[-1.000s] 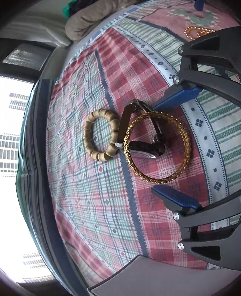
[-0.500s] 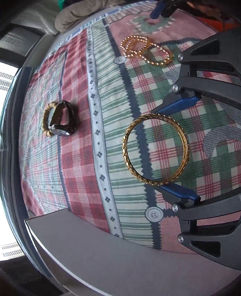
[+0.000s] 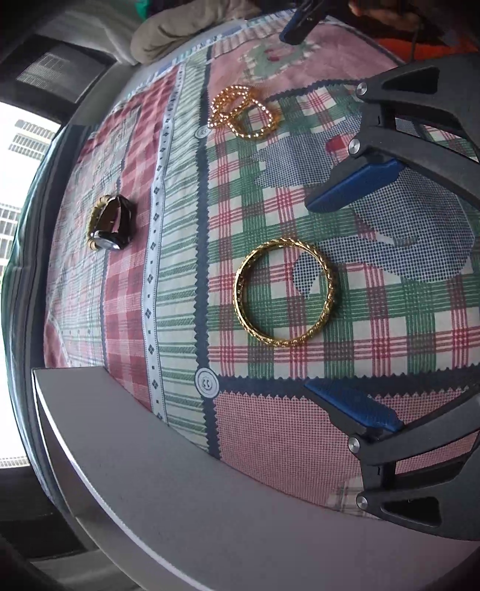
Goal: Organize jewelry
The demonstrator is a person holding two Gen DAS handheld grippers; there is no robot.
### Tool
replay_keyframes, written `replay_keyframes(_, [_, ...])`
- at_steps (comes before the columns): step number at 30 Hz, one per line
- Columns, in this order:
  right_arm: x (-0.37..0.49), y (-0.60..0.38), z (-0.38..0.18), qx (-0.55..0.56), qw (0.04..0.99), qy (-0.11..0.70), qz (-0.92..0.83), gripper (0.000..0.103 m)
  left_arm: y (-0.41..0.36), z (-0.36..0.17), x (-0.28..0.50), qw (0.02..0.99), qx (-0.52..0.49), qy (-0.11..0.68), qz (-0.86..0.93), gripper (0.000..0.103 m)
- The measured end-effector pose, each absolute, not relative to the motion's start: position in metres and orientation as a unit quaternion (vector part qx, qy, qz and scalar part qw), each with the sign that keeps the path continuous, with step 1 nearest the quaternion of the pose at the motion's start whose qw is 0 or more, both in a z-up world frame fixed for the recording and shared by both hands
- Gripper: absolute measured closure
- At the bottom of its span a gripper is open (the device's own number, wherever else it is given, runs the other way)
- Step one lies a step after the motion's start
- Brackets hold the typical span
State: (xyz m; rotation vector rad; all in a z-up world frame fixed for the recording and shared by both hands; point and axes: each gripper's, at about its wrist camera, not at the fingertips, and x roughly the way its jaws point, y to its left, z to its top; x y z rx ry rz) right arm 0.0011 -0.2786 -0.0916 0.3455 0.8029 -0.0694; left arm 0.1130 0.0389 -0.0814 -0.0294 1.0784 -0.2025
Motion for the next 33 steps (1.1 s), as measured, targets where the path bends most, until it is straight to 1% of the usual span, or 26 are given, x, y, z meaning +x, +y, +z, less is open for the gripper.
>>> replay_keyframes(8, [-0.005,-0.28,-0.095,0.171,0.902,0.394,-0.042,0.034,0.076,-0.079,0.089,0.859,-0.047,0.507,-0.052,0.011])
replay_keyframes(27, [-0.003,-0.257,-0.093,0.152,0.902,0.404,-0.012,0.034,0.059,-0.071,0.089,0.873,0.007,0.487,-0.009,0.011])
replay_keyframes(33, [-0.003,-0.254,-0.098,0.152,0.898,0.412,-0.007,0.034,0.06,-0.075,0.088,0.87,0.004,0.492,-0.009,0.011])
